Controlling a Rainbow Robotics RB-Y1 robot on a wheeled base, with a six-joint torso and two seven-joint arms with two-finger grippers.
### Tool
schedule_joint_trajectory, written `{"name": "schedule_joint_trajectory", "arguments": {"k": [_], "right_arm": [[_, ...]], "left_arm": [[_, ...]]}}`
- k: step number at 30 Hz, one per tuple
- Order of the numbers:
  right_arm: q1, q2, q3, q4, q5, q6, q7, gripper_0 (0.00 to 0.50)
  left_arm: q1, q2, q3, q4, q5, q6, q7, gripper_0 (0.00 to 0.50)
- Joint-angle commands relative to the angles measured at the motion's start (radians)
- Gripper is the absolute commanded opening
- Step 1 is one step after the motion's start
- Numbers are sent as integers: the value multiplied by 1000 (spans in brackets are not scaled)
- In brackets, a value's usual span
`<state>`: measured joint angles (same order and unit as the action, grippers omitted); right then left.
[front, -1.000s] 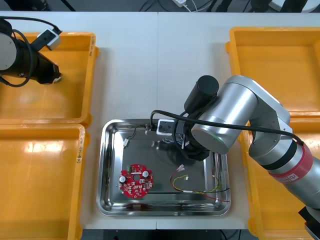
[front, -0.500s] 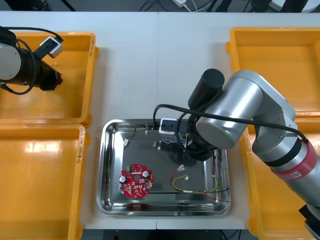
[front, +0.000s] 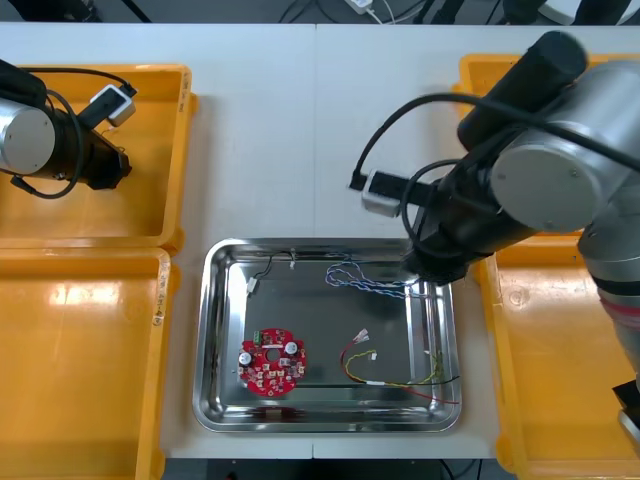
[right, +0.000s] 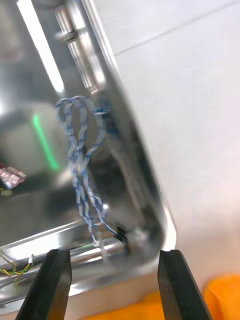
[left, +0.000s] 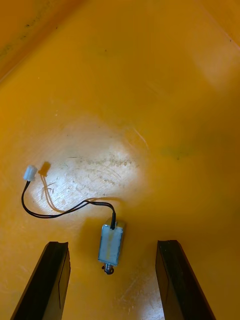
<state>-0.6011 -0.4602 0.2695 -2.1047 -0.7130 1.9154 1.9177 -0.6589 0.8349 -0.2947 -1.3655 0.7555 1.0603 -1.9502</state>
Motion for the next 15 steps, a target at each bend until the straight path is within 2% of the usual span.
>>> {"name": "schedule_joint_trajectory", "arguments": {"k": [1, 8, 11, 15], "right_arm": [[-22, -109, -75, -63, -31, 4, -141, 500], [-20, -258, -158, -60, -135, 4, -335, 500], [-20, -299, -193, -43, -174, 4, -422, 500], [-20, -325, -234, -6, -201, 4, -517, 500]], "left_arm": [[7, -16, -3, -9, -8, -17, 13, 500], [16, -16, -3, -9, 5, -28, 16, 500], [25, -14, -3, -9, 13, -42, 16, 500], [32, -14, -3, -9, 24, -57, 16, 500]]}}
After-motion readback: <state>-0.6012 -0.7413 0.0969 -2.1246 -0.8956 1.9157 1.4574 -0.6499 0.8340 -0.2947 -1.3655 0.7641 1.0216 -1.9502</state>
